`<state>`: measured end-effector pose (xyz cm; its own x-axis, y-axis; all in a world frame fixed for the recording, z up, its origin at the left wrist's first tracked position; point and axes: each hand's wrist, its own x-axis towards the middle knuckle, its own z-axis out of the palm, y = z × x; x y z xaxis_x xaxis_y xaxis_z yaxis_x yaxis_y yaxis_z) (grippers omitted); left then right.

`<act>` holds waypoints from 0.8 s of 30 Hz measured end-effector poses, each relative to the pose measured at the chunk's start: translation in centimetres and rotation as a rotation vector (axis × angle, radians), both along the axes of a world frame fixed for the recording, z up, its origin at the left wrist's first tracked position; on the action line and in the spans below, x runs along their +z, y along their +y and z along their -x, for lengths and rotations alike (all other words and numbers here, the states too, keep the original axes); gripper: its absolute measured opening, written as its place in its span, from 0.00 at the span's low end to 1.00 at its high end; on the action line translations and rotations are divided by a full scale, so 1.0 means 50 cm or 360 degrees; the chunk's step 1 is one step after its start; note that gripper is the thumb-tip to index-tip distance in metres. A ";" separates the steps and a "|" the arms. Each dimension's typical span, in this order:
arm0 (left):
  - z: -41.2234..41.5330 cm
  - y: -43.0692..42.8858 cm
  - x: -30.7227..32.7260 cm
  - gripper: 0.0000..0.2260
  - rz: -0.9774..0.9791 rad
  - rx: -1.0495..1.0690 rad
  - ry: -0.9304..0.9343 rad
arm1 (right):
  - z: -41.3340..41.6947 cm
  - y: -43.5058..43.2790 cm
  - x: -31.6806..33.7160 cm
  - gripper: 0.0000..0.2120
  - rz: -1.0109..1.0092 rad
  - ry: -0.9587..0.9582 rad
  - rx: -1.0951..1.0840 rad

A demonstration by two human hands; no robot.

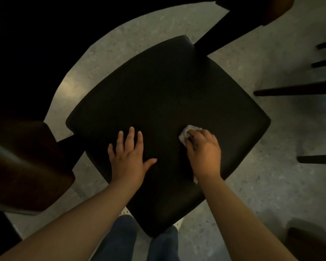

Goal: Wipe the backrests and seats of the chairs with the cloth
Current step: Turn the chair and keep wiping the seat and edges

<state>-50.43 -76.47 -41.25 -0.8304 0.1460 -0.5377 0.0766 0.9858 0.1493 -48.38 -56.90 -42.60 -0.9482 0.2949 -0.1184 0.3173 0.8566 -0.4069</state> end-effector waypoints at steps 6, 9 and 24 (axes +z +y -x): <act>0.000 0.003 -0.001 0.38 0.0068 -0.0034 -0.0013 | -0.063 0.050 0.019 0.13 0.0169 0.0262 -0.0897; -0.001 0.004 -0.001 0.38 0.0071 -0.0041 -0.0013 | -0.017 0.003 0.025 0.16 0.0275 0.0256 -0.0782; 0.000 0.009 0.003 0.38 0.0111 -0.0038 -0.0030 | -0.120 0.116 0.007 0.14 0.0049 0.0140 -0.1077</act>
<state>-50.45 -76.03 -41.10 -0.8168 0.1272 -0.5627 0.0982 0.9918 0.0818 -42.40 -51.10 -42.24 -0.5624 0.8241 -0.0674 0.7438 0.4686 -0.4767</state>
